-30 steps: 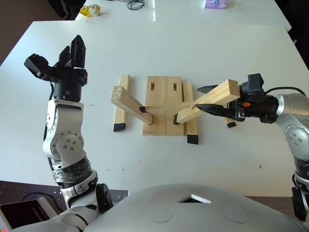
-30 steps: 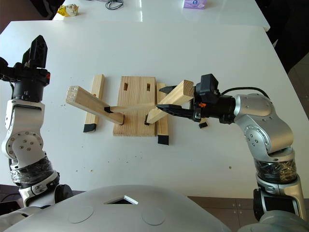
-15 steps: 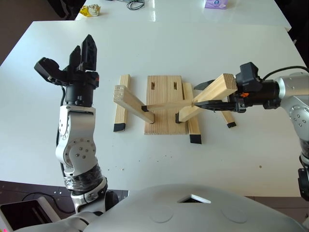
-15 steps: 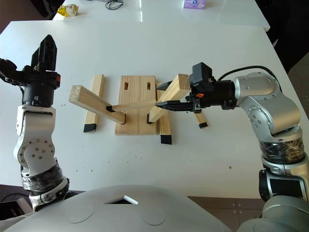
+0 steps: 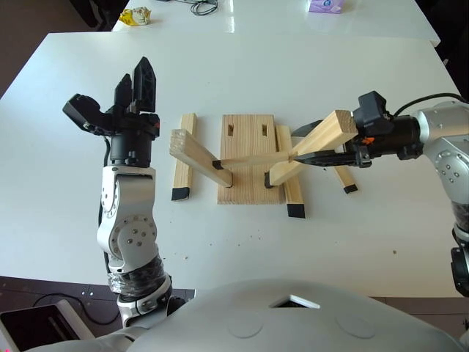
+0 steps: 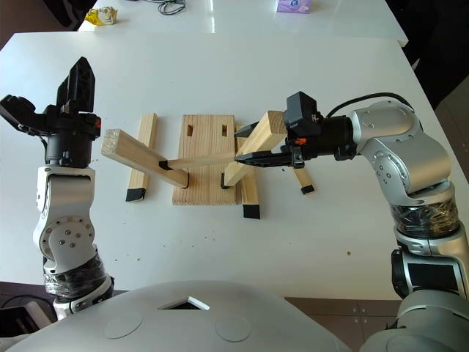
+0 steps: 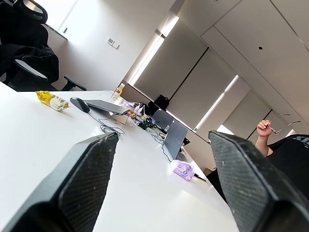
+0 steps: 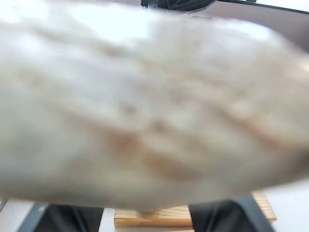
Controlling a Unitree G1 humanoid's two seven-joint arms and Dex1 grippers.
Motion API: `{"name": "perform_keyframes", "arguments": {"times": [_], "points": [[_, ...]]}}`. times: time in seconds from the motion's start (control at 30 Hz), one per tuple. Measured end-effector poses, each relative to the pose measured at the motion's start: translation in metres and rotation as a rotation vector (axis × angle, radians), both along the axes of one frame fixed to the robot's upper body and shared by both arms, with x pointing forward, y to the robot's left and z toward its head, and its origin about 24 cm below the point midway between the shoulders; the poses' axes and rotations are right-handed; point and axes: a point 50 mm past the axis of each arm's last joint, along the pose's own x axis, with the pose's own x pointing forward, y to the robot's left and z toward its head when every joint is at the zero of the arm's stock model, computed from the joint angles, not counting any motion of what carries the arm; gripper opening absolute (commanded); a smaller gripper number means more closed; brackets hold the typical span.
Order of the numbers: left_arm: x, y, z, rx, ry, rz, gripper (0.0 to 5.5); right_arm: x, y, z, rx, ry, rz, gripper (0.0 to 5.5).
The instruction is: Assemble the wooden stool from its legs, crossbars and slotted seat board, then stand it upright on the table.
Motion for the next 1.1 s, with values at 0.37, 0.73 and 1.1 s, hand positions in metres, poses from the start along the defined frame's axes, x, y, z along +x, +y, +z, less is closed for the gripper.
{"name": "perform_keyframes", "arguments": {"times": [0.37,0.73,1.1], "points": [[-0.001,-0.006,-0.004,-0.037,-0.004,0.02,3.44,0.001,0.004,0.002,-0.045,-0.03,-0.017,2.02],[0.001,-0.021,-0.006,-0.069,-0.011,-0.022,3.44,0.006,0.013,0.001,-0.096,-0.022,0.0,2.02],[0.002,-0.022,-0.021,-0.07,0.023,-0.029,3.44,0.019,0.017,-0.002,-0.093,0.012,-0.015,2.02]]}}
